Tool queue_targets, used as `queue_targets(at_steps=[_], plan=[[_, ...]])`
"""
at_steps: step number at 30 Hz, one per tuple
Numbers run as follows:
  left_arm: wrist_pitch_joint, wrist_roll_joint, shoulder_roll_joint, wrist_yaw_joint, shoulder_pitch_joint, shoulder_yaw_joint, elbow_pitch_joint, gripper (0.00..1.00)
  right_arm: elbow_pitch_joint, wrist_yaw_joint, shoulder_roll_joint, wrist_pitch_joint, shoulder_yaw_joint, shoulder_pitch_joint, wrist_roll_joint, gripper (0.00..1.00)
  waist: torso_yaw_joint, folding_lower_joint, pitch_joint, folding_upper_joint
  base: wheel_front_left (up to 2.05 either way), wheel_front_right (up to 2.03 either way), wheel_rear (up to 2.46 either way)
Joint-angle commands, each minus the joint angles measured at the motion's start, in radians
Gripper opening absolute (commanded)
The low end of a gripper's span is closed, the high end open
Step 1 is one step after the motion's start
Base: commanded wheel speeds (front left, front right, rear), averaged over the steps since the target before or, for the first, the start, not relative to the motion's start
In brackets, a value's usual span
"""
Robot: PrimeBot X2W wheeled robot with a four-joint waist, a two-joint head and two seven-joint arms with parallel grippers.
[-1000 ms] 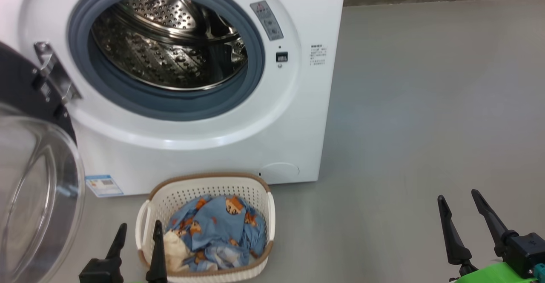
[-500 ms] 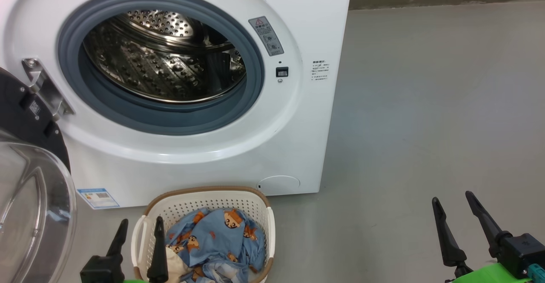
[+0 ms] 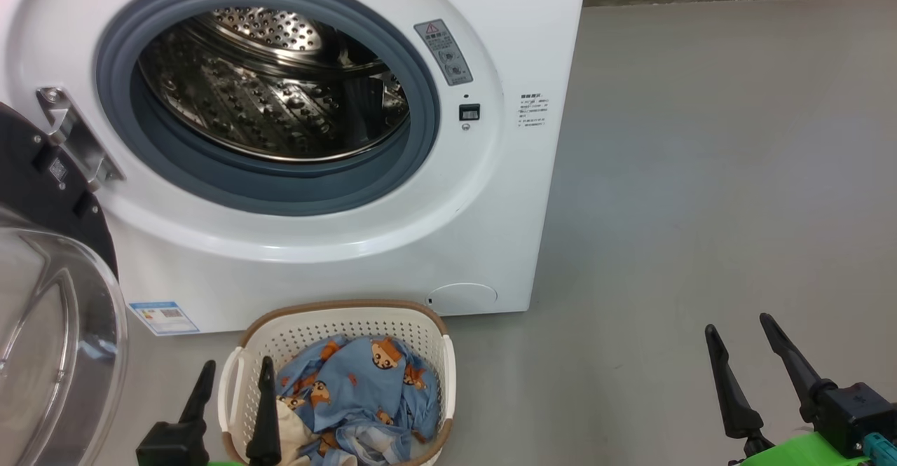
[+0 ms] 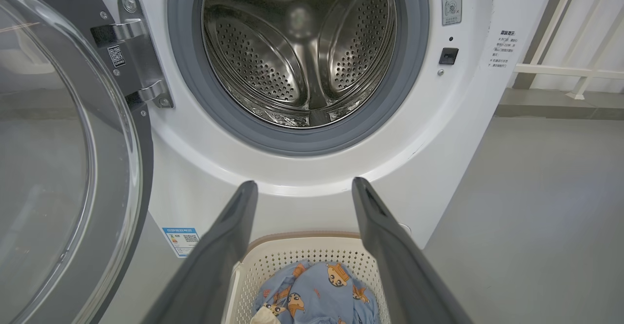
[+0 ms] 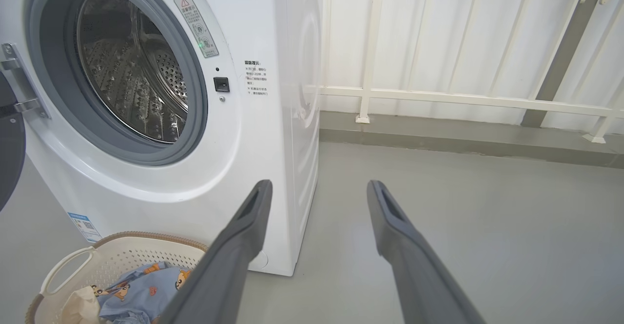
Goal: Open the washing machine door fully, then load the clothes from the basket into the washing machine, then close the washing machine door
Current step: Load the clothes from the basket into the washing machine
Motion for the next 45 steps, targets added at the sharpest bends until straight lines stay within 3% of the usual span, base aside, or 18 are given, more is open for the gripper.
queue_targets(at_steps=[1,12,17,25,34,45], plan=[[-0.012,-0.012,0.016,0.008,-0.052,0.03,-0.02,1.0,-0.023,0.002,-0.02,-0.01,0.03,-0.036,0.007,1.0,0.002,0.0,0.005,-0.0001,0.0,0.0,0.0],[-0.022,-0.003,-0.001,0.004,-0.097,-0.001,0.008,1.0,-0.035,0.002,-0.035,-0.012,0.039,-0.062,0.021,1.0,0.008,0.0,0.077,-0.0001,0.0,0.0,0.0],[-0.024,-0.004,-0.021,-0.021,-0.158,-0.032,0.087,1.0,-0.038,0.002,-0.051,-0.013,0.05,-0.092,0.032,1.0,0.014,0.0,0.14,-0.0001,0.0,0.0,0.0],[0.005,-0.028,-0.061,-0.088,-0.322,-0.088,0.358,1.0,-0.042,0.002,-0.074,-0.02,0.075,-0.162,0.059,1.0,0.0,0.0,0.263,-0.0001,0.0,0.0,0.0],[0.048,-0.07,-0.094,-0.165,-0.596,-0.151,0.759,1.0,-0.04,0.002,-0.101,-0.029,0.123,-0.272,0.099,1.0,-0.068,0.0,0.444,-0.0001,0.0,0.0,0.0],[0.081,-0.14,-0.098,-0.15,-0.818,-0.208,1.018,1.0,-0.059,0.002,-0.106,-0.031,0.197,-0.411,0.14,1.0,-0.154,0.0,0.641,-0.0001,0.0,0.0,0.0]])
